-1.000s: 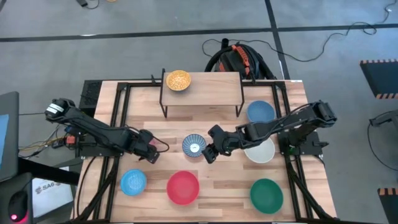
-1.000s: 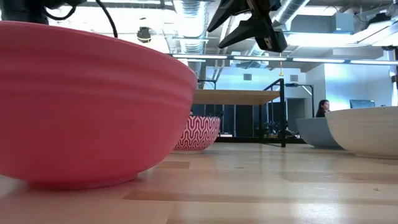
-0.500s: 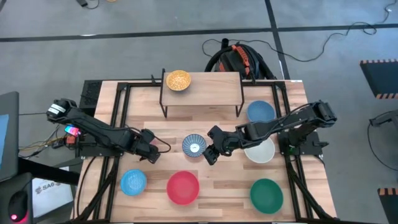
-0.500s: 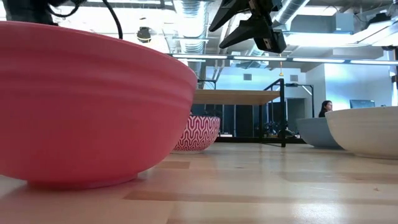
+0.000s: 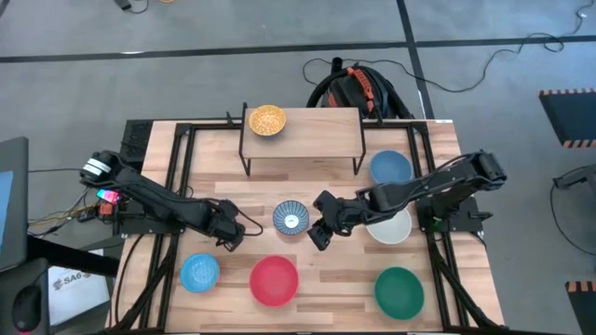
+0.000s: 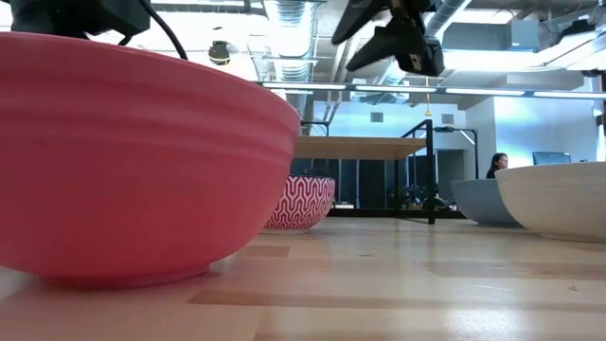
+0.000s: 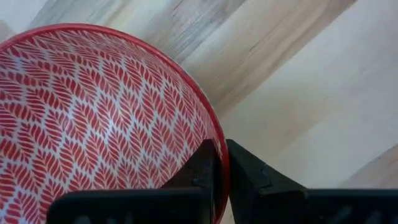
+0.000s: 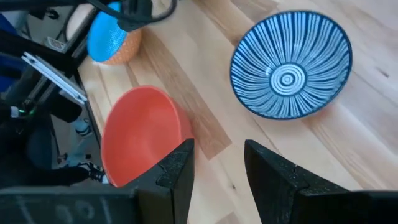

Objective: Place and stack bowls onto a shelf
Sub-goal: Stack the red pattern bowl on top of the yellow pattern bowl on the shelf

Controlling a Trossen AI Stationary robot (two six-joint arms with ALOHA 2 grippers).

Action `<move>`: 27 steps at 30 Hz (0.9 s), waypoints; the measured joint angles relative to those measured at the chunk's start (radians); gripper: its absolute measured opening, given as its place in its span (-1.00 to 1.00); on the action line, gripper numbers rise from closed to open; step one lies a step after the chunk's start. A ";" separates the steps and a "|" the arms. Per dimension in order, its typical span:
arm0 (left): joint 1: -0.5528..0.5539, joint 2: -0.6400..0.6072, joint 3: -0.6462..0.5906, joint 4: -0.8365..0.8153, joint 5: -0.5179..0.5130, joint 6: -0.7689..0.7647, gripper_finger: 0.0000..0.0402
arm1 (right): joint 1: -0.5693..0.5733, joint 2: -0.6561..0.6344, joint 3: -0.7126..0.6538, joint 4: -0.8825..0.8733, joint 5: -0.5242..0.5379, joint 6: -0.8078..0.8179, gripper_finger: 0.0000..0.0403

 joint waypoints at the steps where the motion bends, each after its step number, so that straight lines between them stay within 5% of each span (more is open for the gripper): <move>1: 0.000 0.000 0.006 -0.007 0.000 0.013 -0.96 | -0.002 -0.005 0.001 -0.001 0.000 -0.006 -0.18; 17: 0.076 -0.002 0.388 -0.356 -0.060 0.446 -0.99 | -0.087 -0.193 0.002 -0.137 0.033 -0.128 -0.18; 27: 0.067 -0.002 0.572 -0.403 -0.142 0.490 -1.00 | -0.144 -0.234 -0.001 -0.253 0.030 -0.142 -0.18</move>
